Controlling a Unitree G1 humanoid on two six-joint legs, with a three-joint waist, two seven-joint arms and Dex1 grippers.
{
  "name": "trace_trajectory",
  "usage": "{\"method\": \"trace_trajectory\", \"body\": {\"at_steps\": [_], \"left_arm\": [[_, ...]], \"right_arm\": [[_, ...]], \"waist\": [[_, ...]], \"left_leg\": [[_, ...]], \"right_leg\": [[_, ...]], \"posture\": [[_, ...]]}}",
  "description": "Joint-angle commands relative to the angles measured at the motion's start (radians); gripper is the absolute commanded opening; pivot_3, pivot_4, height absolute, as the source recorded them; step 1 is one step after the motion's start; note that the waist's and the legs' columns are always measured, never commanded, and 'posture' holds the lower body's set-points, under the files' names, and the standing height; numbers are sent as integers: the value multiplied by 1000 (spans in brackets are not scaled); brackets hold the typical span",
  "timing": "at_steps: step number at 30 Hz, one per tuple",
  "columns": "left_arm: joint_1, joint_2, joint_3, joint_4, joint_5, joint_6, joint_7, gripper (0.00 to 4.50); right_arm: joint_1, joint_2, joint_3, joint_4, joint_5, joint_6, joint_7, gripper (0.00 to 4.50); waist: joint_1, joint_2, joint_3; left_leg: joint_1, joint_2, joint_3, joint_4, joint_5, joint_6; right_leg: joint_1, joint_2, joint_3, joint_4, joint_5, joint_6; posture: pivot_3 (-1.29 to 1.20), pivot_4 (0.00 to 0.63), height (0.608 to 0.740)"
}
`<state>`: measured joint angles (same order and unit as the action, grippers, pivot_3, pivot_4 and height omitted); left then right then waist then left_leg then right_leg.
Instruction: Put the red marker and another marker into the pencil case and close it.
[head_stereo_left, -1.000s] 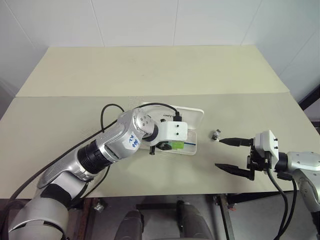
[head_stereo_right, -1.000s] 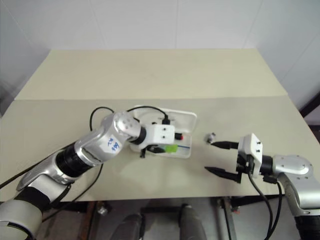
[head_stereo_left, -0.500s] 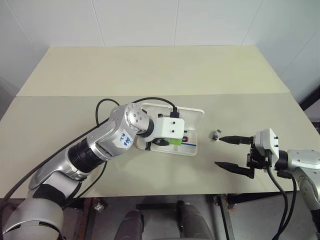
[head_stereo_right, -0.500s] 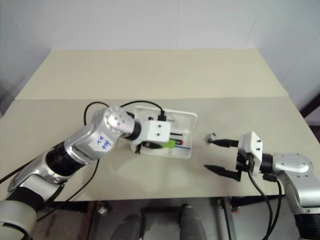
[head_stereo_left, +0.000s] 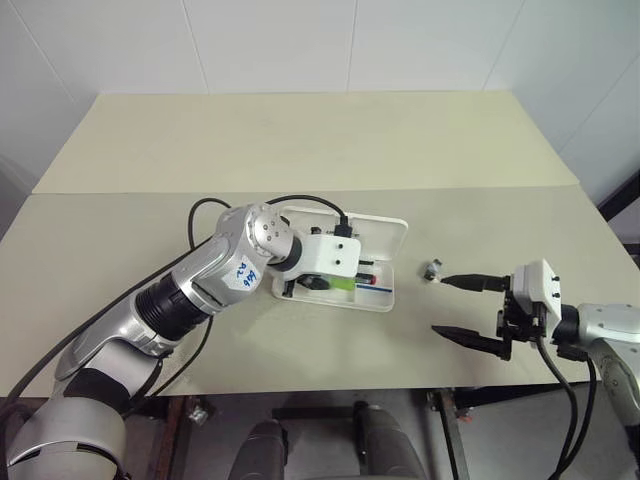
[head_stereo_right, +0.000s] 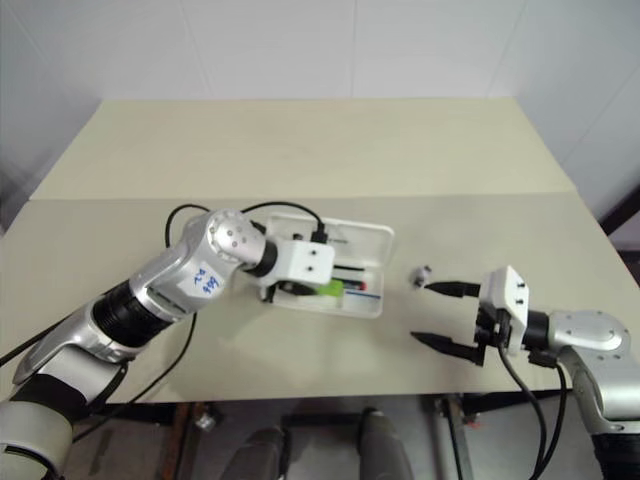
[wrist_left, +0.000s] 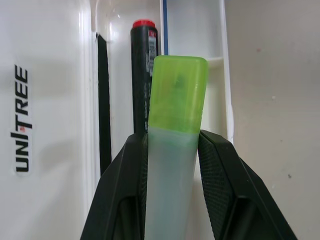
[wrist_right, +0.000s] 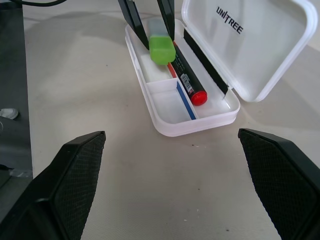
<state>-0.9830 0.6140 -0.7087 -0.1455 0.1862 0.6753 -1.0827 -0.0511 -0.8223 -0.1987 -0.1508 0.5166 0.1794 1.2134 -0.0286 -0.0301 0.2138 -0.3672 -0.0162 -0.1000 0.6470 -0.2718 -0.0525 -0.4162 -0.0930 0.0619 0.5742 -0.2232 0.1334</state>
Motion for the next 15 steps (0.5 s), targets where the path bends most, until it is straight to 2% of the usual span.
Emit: {"method": "trace_trajectory", "body": {"at_steps": [1,7,15], "left_arm": [[6,-9,19,5,21,-15,-8,1191],[27,-11,16,-5,26,3,-32,1191],[33,3,24,-13,45,11,-57,3599]], "right_arm": [[6,-11,-31,-30,15,4,-6,4500],[10,-10,-34,-33,14,6,-7,4500],[13,-11,-36,-31,14,4,-7,4500]], "waist": [[0,0,0],[0,0,0],[-1,0,0]], "left_leg": [[0,0,0,0,0,0],[0,0,0,0,0,0],[0,0,0,0,0,0]], "right_leg": [[0,0,0,0,0,0],[0,0,0,0,0,0],[0,0,0,0,0,0]], "posture": [[0,150,740],[0,150,740],[0,150,740]]}}
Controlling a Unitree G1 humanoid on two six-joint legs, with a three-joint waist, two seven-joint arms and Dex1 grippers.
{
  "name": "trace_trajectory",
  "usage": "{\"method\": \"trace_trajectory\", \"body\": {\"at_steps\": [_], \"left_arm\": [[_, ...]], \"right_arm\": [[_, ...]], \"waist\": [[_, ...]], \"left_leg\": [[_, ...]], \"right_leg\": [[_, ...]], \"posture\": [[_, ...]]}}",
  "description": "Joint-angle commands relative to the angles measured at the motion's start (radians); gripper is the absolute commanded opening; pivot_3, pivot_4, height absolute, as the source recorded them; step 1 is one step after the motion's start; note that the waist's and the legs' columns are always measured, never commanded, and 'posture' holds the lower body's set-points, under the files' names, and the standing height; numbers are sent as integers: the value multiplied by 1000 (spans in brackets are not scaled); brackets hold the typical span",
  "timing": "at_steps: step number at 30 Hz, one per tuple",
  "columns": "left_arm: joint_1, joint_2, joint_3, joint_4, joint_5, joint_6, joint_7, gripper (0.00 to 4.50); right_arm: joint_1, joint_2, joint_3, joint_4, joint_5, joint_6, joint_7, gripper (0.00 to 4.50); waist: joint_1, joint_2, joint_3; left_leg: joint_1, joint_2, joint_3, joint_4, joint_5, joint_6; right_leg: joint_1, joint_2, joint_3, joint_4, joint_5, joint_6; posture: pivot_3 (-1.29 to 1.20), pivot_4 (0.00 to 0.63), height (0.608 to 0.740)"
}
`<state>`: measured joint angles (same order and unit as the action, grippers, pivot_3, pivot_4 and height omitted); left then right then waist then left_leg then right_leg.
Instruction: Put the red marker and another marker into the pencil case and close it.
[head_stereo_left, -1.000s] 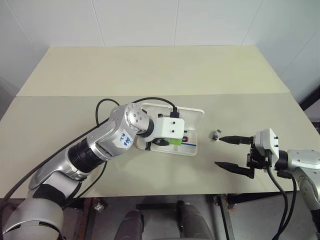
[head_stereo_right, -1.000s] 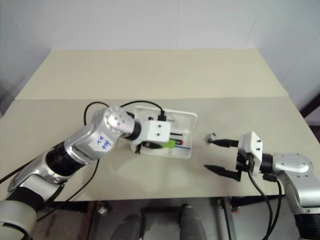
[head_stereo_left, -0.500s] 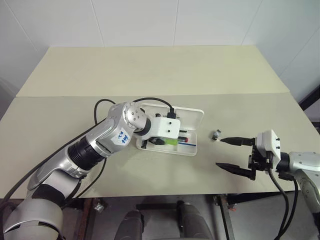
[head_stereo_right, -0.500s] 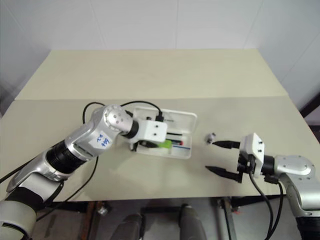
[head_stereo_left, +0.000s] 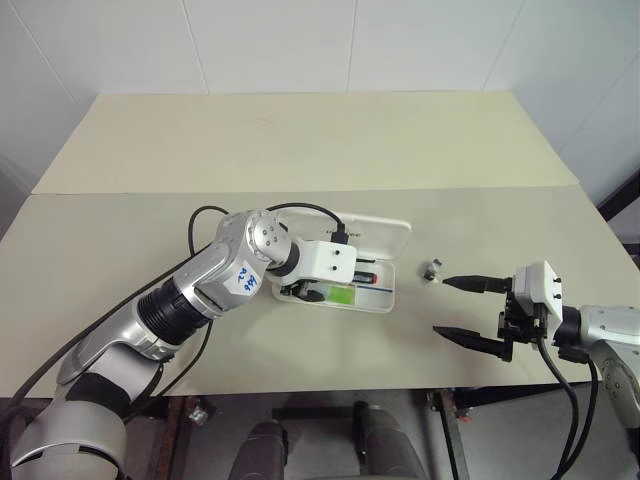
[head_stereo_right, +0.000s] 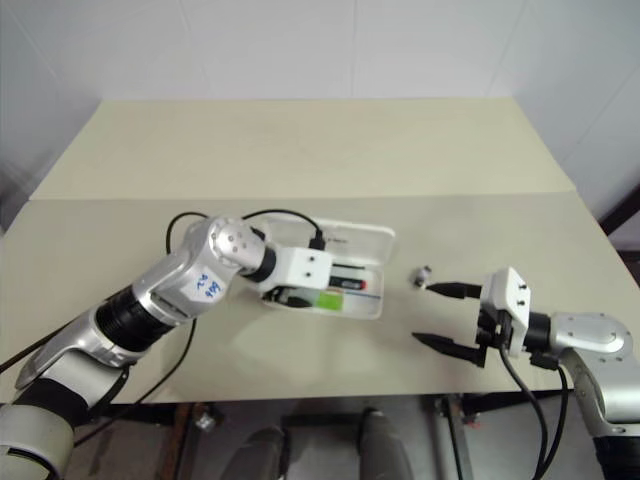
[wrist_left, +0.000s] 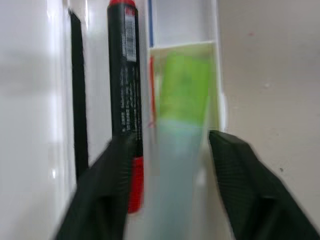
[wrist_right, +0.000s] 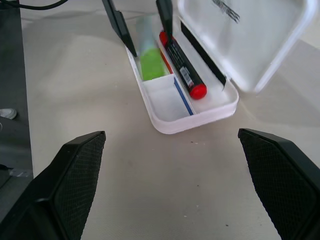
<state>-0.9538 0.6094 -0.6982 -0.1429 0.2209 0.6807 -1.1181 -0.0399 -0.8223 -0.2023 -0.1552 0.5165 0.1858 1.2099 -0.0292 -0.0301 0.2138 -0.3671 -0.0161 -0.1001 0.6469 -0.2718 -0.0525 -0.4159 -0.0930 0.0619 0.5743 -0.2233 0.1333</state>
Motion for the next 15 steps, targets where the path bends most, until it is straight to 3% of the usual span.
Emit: {"method": "trace_trajectory", "body": {"at_steps": [1,3,15], "left_arm": [[6,6,16,-16,12,8,-22,4000],[8,5,20,-18,16,12,-26,4486],[1,-29,76,9,12,62,7,4486]], "right_arm": [[0,-11,-32,-26,13,-3,-3,4500],[-2,-11,-31,-23,13,-4,-2,4500],[-26,-13,-23,7,4,-14,12,4500]], "waist": [[0,0,0],[0,0,0],[0,0,0]], "left_leg": [[0,0,0,0,0,0],[0,0,0,0,0,0],[0,0,0,0,0,0]], "right_leg": [[0,0,0,0,0,0],[0,0,0,0,0,0],[0,0,0,0,0,0]], "posture": [[0,150,740],[0,150,740],[0,150,740]]}}
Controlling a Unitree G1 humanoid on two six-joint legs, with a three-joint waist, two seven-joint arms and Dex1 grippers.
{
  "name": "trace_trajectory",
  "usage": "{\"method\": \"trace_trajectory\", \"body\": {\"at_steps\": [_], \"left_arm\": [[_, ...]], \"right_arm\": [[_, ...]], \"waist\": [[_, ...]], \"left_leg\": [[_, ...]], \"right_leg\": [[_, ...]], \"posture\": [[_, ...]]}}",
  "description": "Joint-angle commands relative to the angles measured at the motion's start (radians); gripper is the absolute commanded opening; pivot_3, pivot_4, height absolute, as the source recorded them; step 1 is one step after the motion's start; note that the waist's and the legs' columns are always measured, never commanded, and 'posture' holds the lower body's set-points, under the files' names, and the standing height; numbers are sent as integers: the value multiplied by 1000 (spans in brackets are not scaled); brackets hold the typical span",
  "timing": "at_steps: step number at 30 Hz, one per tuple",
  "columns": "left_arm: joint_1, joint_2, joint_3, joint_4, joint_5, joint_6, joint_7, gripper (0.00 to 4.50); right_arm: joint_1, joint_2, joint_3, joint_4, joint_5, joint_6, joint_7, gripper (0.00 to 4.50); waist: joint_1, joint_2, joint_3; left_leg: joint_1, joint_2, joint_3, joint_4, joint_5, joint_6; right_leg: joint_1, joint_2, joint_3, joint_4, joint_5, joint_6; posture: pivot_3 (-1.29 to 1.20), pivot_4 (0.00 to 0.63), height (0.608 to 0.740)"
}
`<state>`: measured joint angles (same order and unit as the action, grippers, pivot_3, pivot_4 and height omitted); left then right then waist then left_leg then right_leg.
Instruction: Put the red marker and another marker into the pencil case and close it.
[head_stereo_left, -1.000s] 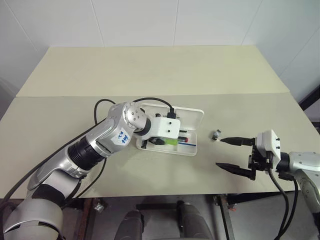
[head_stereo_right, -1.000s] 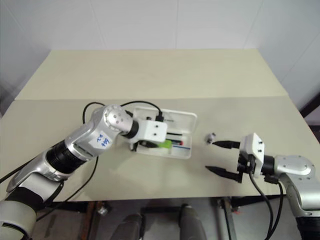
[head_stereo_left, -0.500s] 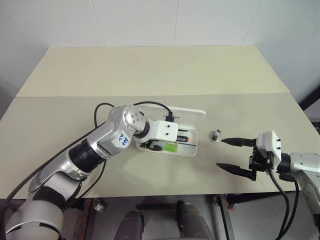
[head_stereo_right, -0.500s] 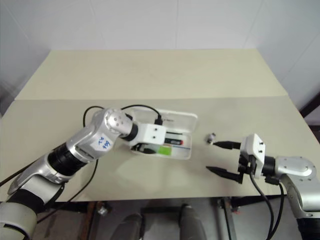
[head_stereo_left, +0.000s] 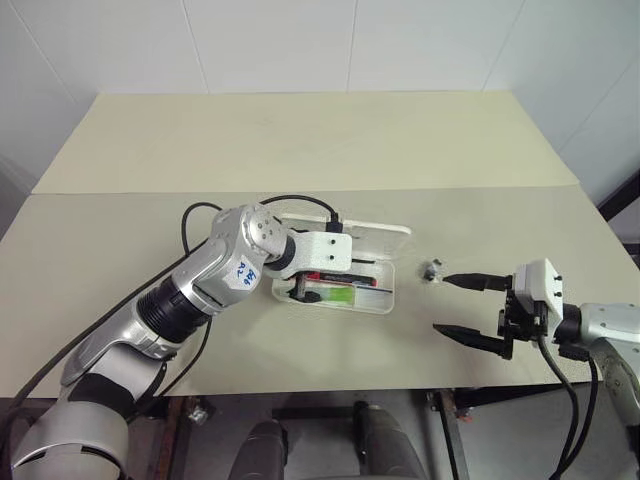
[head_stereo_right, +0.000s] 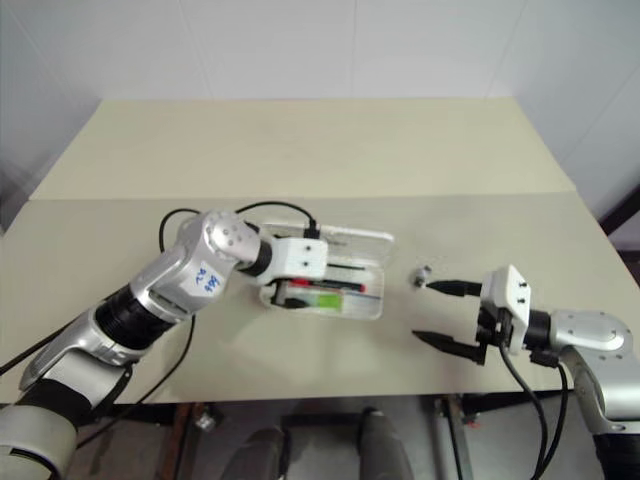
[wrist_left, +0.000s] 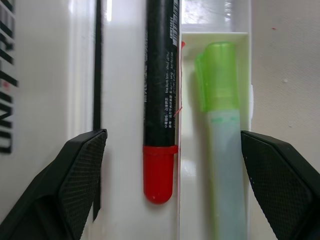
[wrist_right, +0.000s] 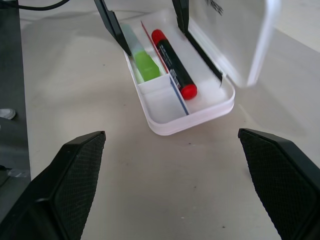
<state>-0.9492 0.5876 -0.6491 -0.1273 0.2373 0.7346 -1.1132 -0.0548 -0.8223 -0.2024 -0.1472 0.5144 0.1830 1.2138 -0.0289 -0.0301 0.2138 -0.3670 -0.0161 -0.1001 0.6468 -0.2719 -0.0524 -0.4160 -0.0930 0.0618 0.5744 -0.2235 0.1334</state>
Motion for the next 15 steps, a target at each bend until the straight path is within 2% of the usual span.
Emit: {"method": "trace_trajectory", "body": {"at_steps": [1,10,15], "left_arm": [[-5,-12,32,-8,-8,14,1,4486],[-14,-34,81,-32,-63,32,-14,4486],[-13,-30,129,-64,-137,49,-47,4486]], "right_arm": [[-14,-14,-22,2,5,-12,10,4500],[-25,-14,-19,16,3,-18,19,4500],[-32,-14,-18,24,0,-20,23,4500]], "waist": [[0,0,0],[0,0,0],[0,0,0]], "left_leg": [[0,0,0,0,0,0],[0,0,0,0,0,0],[0,0,0,0,0,0]], "right_leg": [[0,0,0,0,0,0],[0,0,0,0,0,0],[0,0,0,0,0,0]], "posture": [[0,150,740],[0,150,740],[0,150,740]]}}
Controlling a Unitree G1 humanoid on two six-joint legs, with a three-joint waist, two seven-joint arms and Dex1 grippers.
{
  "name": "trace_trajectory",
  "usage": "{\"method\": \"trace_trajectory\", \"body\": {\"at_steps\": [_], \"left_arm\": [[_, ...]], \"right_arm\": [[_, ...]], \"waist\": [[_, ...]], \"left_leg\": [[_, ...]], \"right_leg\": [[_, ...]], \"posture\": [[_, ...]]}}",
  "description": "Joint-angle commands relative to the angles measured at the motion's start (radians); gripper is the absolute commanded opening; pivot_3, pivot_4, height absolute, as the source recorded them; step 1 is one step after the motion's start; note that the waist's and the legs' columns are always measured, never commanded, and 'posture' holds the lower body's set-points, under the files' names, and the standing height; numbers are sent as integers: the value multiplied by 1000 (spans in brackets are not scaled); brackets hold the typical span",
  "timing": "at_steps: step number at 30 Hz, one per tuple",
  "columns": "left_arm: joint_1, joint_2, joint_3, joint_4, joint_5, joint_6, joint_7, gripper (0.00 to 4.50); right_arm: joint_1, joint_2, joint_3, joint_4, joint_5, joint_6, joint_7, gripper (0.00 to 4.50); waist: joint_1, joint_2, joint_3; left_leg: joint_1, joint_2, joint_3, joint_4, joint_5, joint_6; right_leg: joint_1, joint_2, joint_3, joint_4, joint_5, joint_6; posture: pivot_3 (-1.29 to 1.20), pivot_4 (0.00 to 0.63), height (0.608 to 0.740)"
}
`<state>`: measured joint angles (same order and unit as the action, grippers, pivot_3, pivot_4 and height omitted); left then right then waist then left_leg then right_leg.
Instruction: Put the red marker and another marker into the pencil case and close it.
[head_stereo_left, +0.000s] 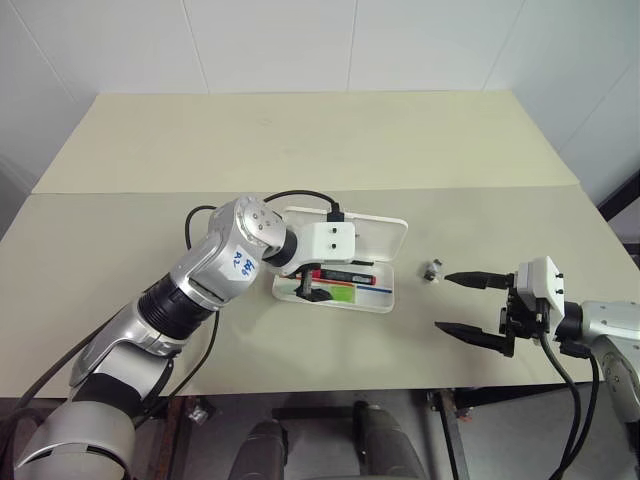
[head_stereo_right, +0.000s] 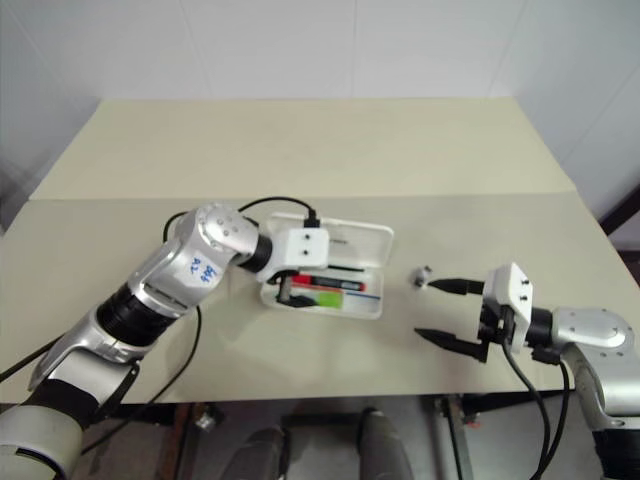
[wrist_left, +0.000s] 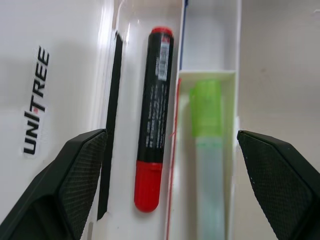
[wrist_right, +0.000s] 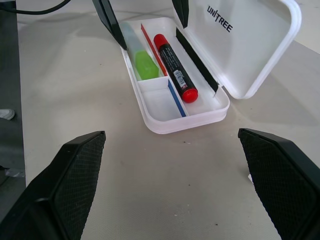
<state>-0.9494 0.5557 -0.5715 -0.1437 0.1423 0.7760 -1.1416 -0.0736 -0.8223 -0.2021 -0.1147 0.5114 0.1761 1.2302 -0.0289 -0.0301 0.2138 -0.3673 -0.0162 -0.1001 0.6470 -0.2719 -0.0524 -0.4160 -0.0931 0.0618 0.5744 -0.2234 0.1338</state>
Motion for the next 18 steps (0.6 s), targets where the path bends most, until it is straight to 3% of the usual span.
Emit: {"method": "trace_trajectory", "body": {"at_steps": [1,10,18], "left_arm": [[-12,0,66,-55,-61,10,-21,4486],[31,64,225,-36,-228,-107,-83,4486],[177,79,384,-3,-408,-342,-170,4486]], "right_arm": [[-15,-14,-18,-7,3,-13,8,4500],[-92,11,2,56,-56,-44,-41,4500],[-186,65,48,187,-169,-66,-169,4500]], "waist": [[0,0,0],[-2,0,0],[0,0,0]], "left_leg": [[0,0,0,0,0,0],[1,1,0,0,0,0],[1,0,1,-1,0,0]], "right_leg": [[0,0,0,0,0,0],[0,0,0,1,0,-1],[0,-1,0,0,0,-1]], "posture": [[0,150,740],[0,150,740],[0,150,740]]}}
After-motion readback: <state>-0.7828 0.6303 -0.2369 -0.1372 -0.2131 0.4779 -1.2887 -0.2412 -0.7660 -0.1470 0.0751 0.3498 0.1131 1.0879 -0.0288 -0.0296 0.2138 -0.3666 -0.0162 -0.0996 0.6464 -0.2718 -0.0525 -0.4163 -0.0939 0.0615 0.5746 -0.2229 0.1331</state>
